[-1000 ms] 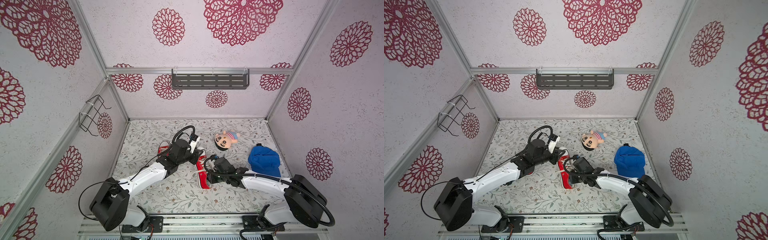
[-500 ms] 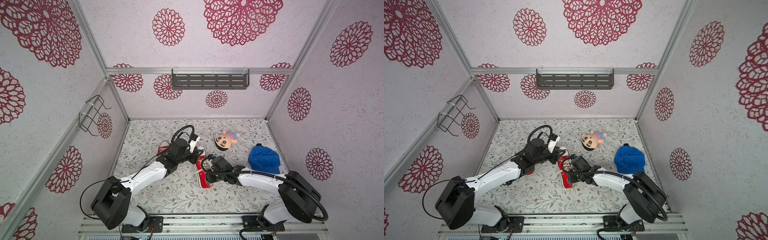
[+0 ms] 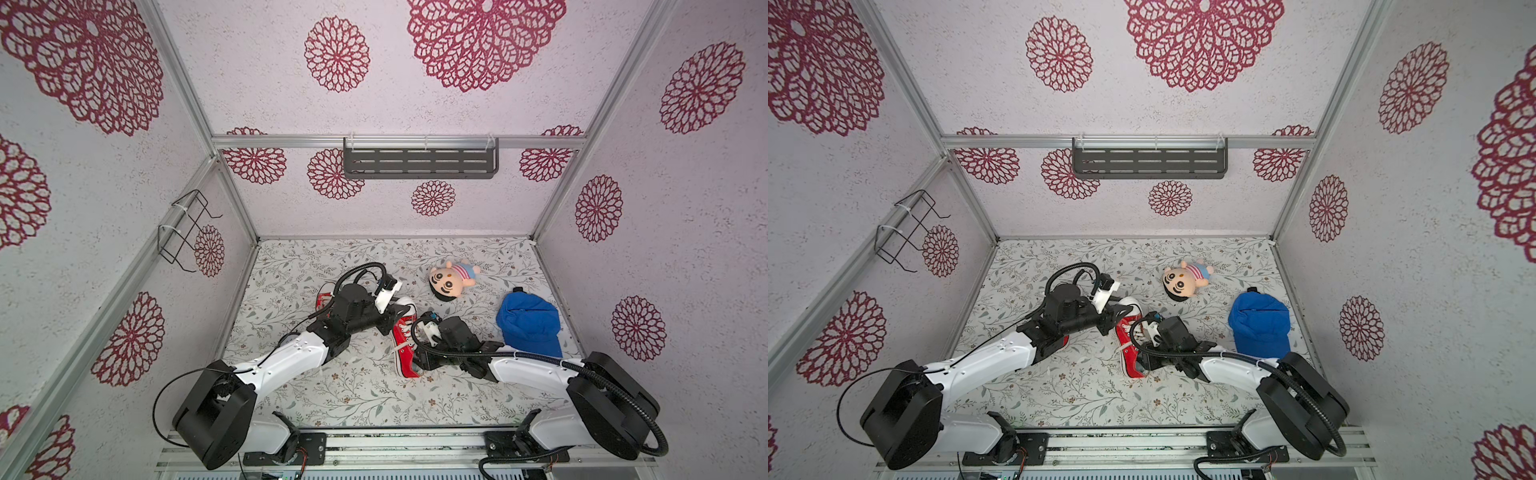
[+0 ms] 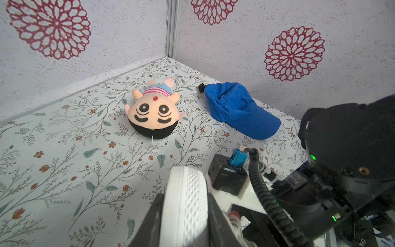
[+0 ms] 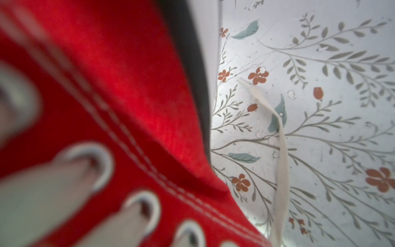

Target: Remove the insole from the shoe

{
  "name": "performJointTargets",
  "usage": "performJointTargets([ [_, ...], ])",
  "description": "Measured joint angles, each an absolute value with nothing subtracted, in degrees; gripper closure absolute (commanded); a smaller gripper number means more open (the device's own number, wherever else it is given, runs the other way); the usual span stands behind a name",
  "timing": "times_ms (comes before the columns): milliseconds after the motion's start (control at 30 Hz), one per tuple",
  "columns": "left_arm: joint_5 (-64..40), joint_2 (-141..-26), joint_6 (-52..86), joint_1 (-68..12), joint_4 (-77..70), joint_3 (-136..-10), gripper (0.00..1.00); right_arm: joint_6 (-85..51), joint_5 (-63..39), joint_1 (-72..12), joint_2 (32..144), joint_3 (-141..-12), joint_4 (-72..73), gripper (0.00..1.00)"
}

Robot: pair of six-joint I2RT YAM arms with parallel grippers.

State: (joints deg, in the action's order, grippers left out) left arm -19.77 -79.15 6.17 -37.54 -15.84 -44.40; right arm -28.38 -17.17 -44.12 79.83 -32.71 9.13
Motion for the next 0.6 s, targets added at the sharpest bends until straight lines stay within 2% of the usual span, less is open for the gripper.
performJointTargets([
  [467, -21.3, -79.3, 5.5, -37.1, -22.0, -41.6, 1.00, -28.1, -19.6, -43.7, 79.8, -32.3, 10.4, 0.57],
  [600, -21.3, -79.8, 5.5, -36.9, -22.5, -41.6, 1.00, -28.0, -19.1, -44.4, 80.8, -32.9, 10.4, 0.60],
])
